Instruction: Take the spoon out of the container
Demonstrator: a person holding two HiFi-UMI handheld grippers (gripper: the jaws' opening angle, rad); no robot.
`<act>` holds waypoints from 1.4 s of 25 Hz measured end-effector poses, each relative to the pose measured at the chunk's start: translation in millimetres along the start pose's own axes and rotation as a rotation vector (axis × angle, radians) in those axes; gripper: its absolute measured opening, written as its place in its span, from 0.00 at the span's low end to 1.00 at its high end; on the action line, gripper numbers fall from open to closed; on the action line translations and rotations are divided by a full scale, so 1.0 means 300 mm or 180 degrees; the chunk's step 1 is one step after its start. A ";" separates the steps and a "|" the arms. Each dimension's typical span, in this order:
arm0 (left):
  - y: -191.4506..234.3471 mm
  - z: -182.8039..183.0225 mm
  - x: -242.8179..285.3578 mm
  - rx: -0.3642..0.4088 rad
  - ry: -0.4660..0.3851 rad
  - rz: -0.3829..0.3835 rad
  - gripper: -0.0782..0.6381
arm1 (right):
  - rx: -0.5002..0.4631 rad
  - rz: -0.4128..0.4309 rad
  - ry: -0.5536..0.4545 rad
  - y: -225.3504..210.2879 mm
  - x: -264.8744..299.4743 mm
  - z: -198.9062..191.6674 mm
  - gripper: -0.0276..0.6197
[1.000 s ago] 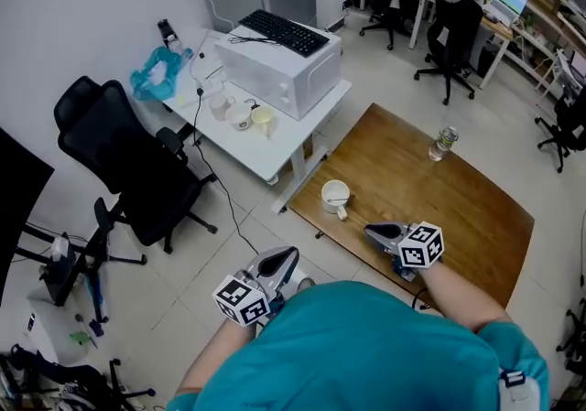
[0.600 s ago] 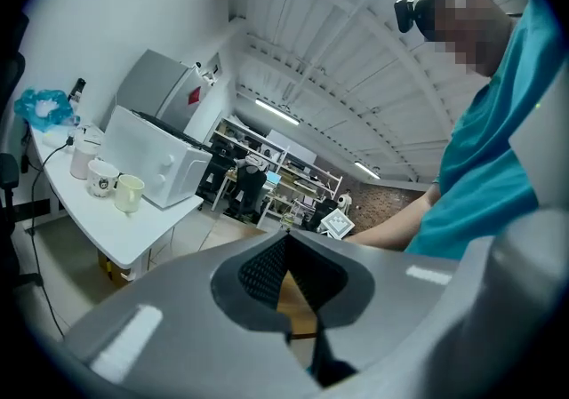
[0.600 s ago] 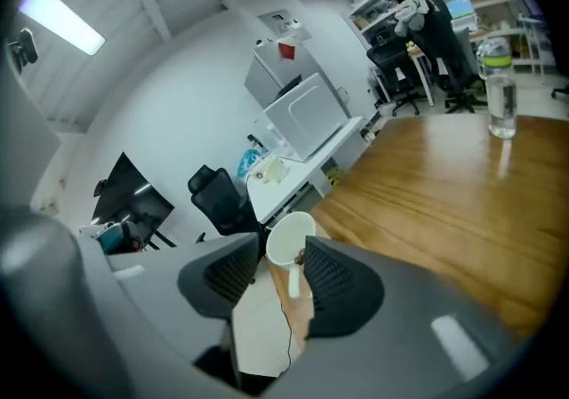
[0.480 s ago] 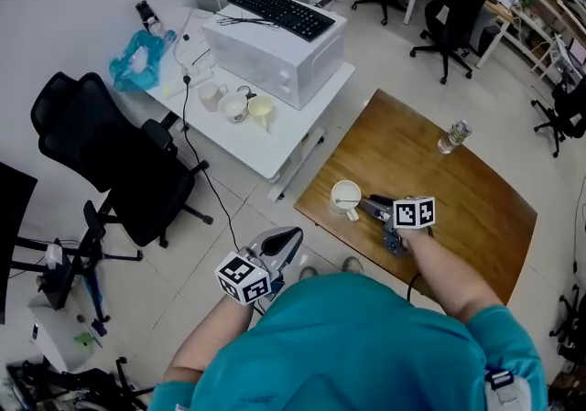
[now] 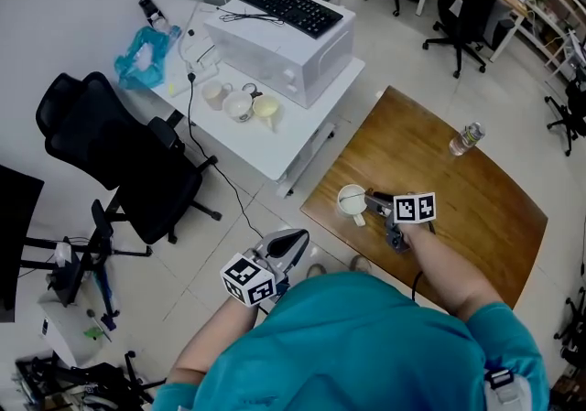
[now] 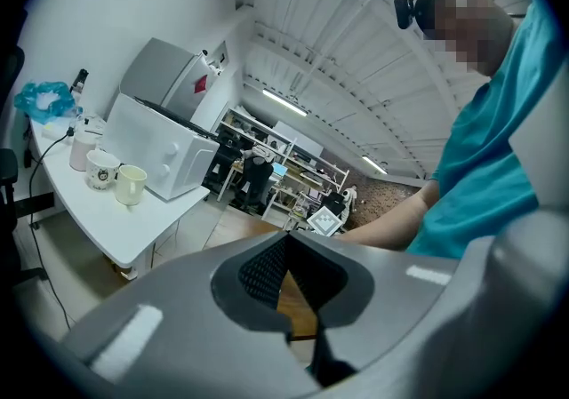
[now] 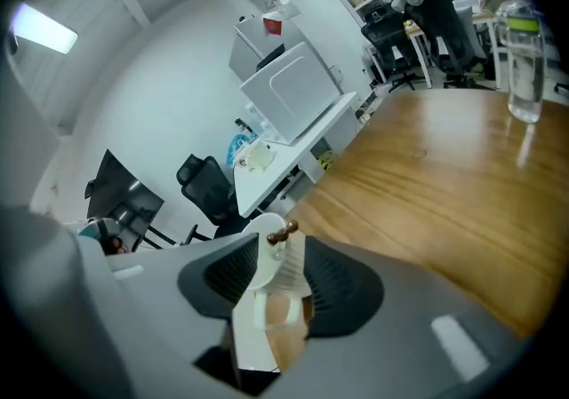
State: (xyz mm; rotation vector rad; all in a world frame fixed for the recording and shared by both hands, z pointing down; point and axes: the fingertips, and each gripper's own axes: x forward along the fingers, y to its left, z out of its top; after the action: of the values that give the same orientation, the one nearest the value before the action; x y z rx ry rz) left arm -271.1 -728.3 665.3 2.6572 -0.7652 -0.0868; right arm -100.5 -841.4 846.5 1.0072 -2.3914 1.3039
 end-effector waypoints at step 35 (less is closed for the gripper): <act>-0.124 0.023 -0.104 -0.0165 -0.0186 -0.0610 0.11 | -0.0075 0.0650 -0.0979 0.469 -0.416 0.026 0.11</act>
State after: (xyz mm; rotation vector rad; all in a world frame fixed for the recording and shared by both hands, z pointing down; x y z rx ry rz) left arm -280.0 -685.1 644.0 2.6819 -0.5164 -0.2322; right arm -102.1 -739.3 688.2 1.0457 -2.7974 1.2595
